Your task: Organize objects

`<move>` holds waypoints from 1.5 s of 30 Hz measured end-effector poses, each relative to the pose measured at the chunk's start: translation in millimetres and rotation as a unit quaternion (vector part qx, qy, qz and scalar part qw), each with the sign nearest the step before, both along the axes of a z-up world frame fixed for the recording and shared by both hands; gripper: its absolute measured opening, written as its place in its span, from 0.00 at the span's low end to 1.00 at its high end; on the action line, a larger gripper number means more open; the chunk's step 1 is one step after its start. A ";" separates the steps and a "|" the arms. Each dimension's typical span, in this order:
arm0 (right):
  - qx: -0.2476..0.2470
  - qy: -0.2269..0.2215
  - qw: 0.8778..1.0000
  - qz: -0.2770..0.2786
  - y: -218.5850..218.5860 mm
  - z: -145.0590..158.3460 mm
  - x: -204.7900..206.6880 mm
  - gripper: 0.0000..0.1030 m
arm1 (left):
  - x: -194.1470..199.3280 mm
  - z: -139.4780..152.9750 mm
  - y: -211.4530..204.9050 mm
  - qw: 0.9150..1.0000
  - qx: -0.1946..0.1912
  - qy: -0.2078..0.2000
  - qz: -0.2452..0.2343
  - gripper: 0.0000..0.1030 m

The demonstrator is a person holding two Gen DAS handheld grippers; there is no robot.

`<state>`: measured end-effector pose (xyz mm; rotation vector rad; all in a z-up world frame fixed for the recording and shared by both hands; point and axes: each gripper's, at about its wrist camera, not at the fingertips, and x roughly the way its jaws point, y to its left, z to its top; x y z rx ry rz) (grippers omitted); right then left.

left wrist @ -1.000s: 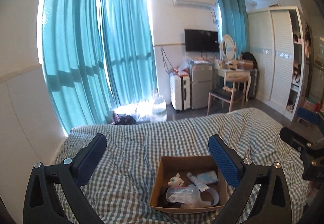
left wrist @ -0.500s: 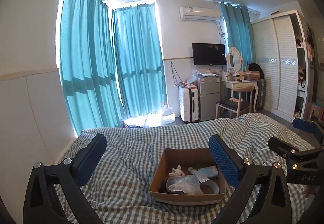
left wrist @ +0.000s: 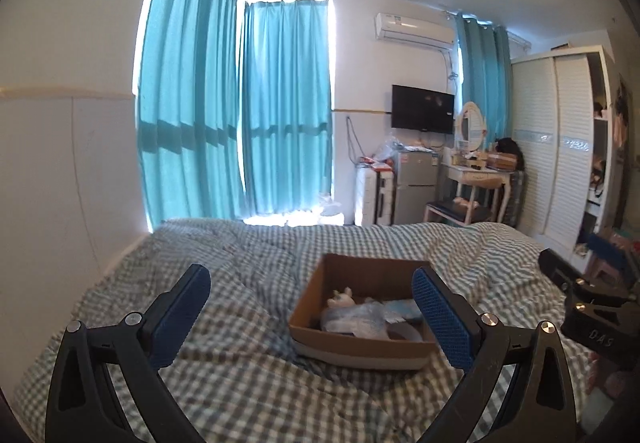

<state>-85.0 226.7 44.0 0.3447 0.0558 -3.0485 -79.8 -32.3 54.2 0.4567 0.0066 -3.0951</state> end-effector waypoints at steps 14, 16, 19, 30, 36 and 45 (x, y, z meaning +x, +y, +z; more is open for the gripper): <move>0.003 -0.020 1.000 -0.006 2.2 -18.3 6.0 0.99 | 1.0 -15.8 1.2 0.999 -0.025 -0.024 0.022 1.00; 0.003 -0.022 1.000 -0.008 2.2 -17.6 5.3 0.99 | 1.4 -15.2 2.1 0.999 -0.028 -0.025 0.020 1.00; 0.000 -0.025 1.000 -0.004 1.6 -19.0 5.8 0.99 | 1.7 -15.8 4.2 0.999 -0.029 -0.028 0.015 1.00; 0.004 -0.026 1.000 -0.003 -2.3 -17.9 8.0 0.99 | 3.4 -15.2 5.7 0.999 -0.030 -0.031 0.013 1.00; 0.002 -0.024 1.000 -0.003 -1.6 -15.8 9.4 0.99 | 3.7 -18.3 7.8 0.999 -0.033 -0.036 0.010 1.00; 0.003 -0.029 1.000 0.001 -4.7 -16.7 9.7 0.99 | 4.5 -18.0 8.6 0.999 -0.035 -0.036 0.009 1.00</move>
